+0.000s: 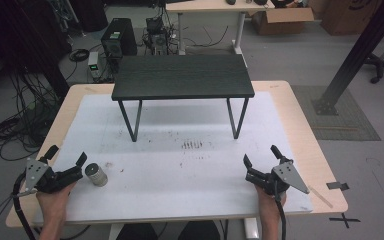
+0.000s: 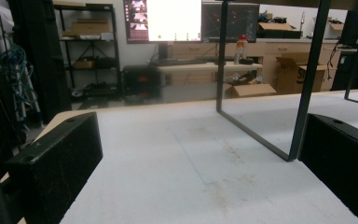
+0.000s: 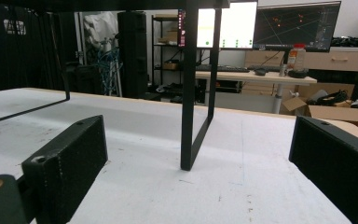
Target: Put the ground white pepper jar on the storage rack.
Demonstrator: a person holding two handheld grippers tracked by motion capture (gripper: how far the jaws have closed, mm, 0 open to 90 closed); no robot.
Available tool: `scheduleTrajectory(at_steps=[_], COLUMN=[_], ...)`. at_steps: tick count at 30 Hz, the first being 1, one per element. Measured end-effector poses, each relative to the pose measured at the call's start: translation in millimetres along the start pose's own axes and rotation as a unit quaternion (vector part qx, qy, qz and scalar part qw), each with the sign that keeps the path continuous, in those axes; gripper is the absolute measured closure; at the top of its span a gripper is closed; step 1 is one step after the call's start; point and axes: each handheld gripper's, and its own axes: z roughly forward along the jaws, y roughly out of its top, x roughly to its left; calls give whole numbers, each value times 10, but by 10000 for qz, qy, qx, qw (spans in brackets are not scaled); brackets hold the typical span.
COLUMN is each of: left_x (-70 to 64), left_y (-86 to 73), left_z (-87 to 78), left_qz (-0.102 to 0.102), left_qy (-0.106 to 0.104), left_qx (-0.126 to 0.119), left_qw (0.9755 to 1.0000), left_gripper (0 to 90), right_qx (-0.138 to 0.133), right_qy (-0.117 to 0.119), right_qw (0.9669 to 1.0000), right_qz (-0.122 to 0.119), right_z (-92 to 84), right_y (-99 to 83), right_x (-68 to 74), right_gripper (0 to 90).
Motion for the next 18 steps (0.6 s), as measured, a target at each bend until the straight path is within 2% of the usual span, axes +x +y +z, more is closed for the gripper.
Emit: scheduleTrajectory(at_steps=[8,18], left_x=[20,30], left_y=[-1,44], left_z=[-9,-37], left_qz=[-108,-157], left_qy=[1,-74], left_qx=[-54,9], left_qw=[9999,9998], left_gripper=[3,2], right_qx=[-6,2], right_qy=[-1,-2], right_qw=[10000,10000], right_qz=[-3,1], right_z=[0,1], right_y=[0,0], right_x=[-1,0], right_gripper=[39,40])
